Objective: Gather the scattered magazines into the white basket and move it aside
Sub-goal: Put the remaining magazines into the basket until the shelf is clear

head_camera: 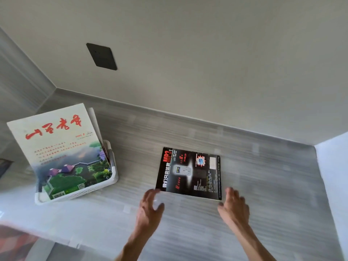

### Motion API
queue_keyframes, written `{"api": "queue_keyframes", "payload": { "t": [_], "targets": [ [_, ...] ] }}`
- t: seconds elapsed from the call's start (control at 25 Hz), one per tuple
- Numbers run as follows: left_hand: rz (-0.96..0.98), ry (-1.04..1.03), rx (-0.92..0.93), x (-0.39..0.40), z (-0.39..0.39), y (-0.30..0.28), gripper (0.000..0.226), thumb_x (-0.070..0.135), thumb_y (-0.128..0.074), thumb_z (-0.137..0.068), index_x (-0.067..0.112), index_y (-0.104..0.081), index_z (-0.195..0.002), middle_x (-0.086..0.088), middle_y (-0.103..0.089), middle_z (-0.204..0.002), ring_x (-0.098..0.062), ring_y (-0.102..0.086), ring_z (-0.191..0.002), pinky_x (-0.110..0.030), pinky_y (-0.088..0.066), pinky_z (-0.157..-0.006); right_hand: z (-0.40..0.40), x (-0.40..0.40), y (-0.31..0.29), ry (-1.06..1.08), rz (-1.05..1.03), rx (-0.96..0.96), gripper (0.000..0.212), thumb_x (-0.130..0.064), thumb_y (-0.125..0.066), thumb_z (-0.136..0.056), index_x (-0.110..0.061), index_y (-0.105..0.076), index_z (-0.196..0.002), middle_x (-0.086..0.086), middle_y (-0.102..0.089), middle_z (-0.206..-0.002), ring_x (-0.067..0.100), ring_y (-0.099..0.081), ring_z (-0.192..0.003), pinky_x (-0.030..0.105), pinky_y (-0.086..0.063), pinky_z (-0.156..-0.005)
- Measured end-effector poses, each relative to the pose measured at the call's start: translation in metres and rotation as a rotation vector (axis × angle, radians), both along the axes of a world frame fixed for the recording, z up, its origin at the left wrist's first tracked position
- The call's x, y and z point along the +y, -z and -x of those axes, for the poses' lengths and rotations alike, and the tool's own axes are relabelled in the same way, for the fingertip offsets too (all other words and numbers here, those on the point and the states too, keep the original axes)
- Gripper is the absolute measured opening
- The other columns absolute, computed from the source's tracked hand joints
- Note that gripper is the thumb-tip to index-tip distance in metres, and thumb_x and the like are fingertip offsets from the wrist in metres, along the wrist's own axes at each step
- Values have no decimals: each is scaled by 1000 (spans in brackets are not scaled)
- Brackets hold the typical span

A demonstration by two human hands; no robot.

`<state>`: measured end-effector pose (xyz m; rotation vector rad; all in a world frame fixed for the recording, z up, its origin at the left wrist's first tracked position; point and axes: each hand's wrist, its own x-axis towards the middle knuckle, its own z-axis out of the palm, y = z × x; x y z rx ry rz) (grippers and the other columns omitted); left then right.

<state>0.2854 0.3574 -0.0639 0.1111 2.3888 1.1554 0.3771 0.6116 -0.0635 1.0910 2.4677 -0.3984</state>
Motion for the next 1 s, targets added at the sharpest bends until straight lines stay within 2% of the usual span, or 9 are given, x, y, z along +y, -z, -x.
{"api": "queue_keyframes", "payload": {
  "t": [0.08, 0.16, 0.32, 0.48, 0.64, 0.76, 0.84, 0.92, 1.0],
  "targets": [
    [187, 353, 31, 3, -6, 6, 61, 28, -58, -84, 27, -40, -142, -3, -23, -159, -24, -24, -145, -38, -28, -114, 28, 5, -8, -157, -80, 175, 56, -27, -67, -80, -19, -45, -130, 3, -52, -132, 29, -53, -113, 40, -45, -87],
    [334, 471, 57, 8, -3, 15, 68, 34, -52, -87, 36, -24, -148, 3, 3, -163, -18, -1, -150, -43, -13, -120, 76, 18, -12, -238, -28, 296, 66, -27, -69, -79, -18, -41, -139, 3, -45, -143, 29, -48, -123, 43, -44, -95],
    [405, 508, 137, 17, 15, 35, 72, 39, -51, -89, 39, -14, -150, 10, 21, -156, -12, 12, -147, -42, -7, -121, 174, 44, 11, -397, -29, 120, 88, -42, -79, -71, -18, -33, -142, 5, -38, -148, 31, -41, -131, 49, -39, -103],
    [446, 594, 61, 5, 23, 51, 69, 40, -52, -86, 42, -21, -148, 10, 12, -161, -12, 4, -149, -38, -17, -119, 148, 39, 43, -332, -79, -77, 58, -49, -74, -67, -18, -54, -113, 6, -64, -120, 29, -60, -110, 41, -44, -91],
    [267, 455, -153, 25, 43, 20, 47, 37, -61, -82, 32, -56, -129, 7, -33, -155, -16, -31, -142, -39, -34, -112, 91, 12, 7, -162, -21, 202, 14, -27, -62, -77, -20, -50, -79, 5, -71, -93, 30, -68, -90, 35, -51, -69],
    [-350, 116, -363, 44, 53, -19, 35, 39, -71, -78, 21, -69, -107, 0, -70, -116, -15, -65, -107, -46, -52, -94, 57, -54, -34, -298, -28, 484, 21, -17, -63, -76, -21, -53, -94, 4, -67, -92, 30, -69, -81, 37, -52, -58],
    [-621, -59, -449, 46, 44, -39, 37, 35, -76, -77, 17, -66, -108, -3, -74, -106, -18, -70, -99, -38, -59, -81, 40, -100, -50, -504, 164, 624, 46, -14, -59, -78, -18, -52, -123, 5, -63, -121, 22, -66, -95, 33, -57, -64],
    [-630, -273, -344, 37, 33, -52, 9, 9, -69, -82, 9, -68, -92, -3, -75, -79, -17, -71, -72, -31, -58, -61, 31, -119, -63, -536, 520, 674, 39, -22, -57, -87, -27, -54, -126, -12, -51, -140, 10, -61, -106, 26, -56, -76],
    [-577, -358, -273, 12, 26, -57, 21, -6, -59, -86, 9, -65, -72, -4, -64, -60, -16, -58, -56, -33, -48, -52, 32, -115, -66, -331, 721, 718, 28, -26, -63, -90, -37, -58, -115, -27, -54, -127, 0, -59, -108, 13, -49, -82]
  ]
}}
